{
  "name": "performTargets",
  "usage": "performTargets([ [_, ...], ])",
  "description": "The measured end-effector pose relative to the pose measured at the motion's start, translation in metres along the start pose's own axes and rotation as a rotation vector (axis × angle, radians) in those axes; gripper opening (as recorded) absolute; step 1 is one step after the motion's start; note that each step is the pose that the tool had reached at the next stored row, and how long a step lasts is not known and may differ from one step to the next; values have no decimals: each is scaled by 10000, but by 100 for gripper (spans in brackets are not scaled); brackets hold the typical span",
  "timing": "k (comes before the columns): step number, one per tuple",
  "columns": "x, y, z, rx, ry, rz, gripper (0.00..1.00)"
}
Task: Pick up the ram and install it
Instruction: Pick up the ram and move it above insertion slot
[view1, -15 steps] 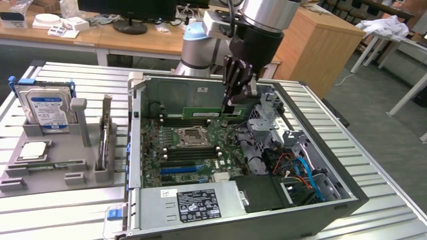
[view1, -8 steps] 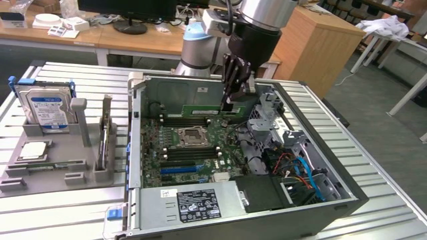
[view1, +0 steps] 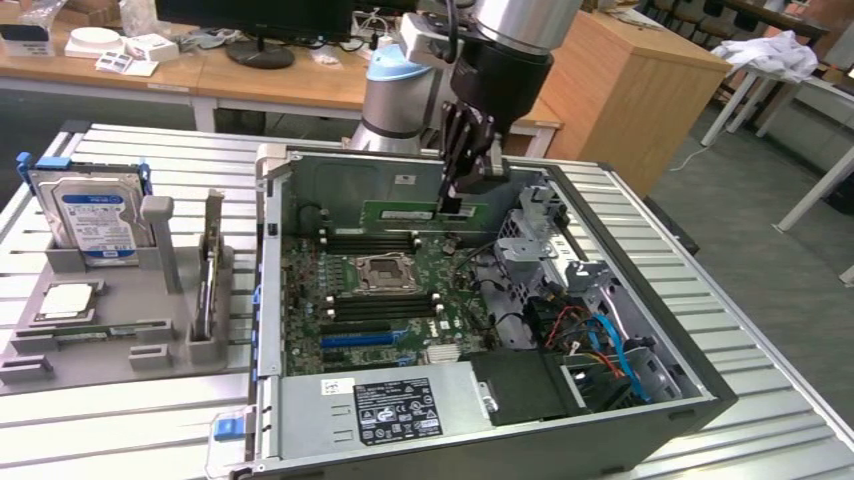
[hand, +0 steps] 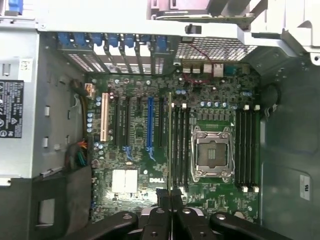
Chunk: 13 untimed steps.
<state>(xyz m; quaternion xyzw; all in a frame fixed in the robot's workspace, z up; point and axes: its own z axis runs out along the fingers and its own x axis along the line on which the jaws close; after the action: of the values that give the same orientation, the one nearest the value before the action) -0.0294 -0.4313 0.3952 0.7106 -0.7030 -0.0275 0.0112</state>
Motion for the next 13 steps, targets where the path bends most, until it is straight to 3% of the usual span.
performTargets([
  [13,-213,6,29,1,-4,59,12],
])
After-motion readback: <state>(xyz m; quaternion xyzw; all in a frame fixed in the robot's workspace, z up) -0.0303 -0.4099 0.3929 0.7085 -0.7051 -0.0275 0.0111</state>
